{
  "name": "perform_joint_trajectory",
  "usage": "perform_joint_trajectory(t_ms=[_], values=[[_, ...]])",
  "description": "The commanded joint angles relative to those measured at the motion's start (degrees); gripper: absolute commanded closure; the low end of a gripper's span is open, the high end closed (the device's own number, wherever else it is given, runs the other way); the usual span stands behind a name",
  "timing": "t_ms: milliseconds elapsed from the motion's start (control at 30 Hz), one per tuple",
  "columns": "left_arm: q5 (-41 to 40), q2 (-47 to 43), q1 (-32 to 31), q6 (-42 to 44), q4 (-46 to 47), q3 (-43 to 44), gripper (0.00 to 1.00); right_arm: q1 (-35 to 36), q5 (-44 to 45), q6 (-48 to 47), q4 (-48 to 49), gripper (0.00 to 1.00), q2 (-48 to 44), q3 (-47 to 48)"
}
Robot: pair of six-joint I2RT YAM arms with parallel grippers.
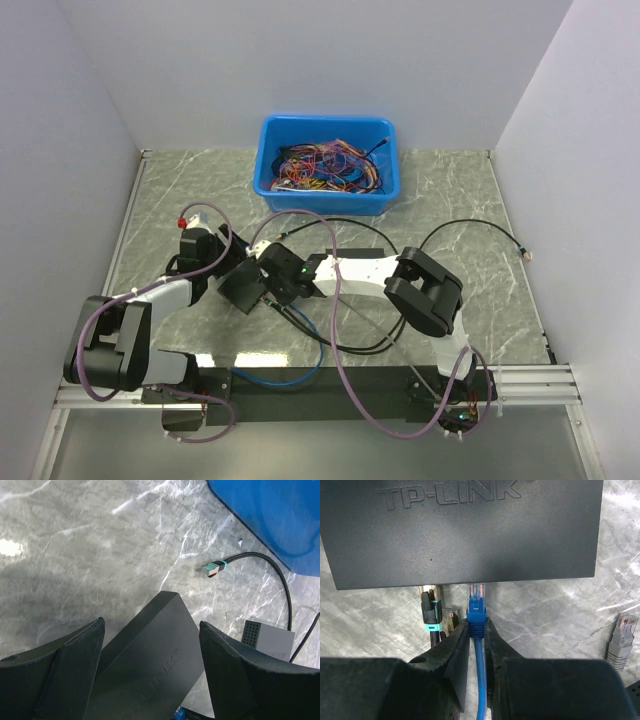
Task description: Insert the plug into the switch port
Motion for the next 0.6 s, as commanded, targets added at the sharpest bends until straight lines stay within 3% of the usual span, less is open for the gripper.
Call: perform_joint_trajectory(t_ms=[0, 567], values=[[1.28, 1.20, 0.25, 2.63, 2.60, 2.23, 0.19, 0.58, 1.39, -0.22, -3.69, 1.00, 1.73, 3.74], [6.38, 9.38, 0.43, 0.69, 4.54, 3.28, 0.20, 1.45, 2.35, -0.13, -12.74, 1.00, 6.13, 12.89]])
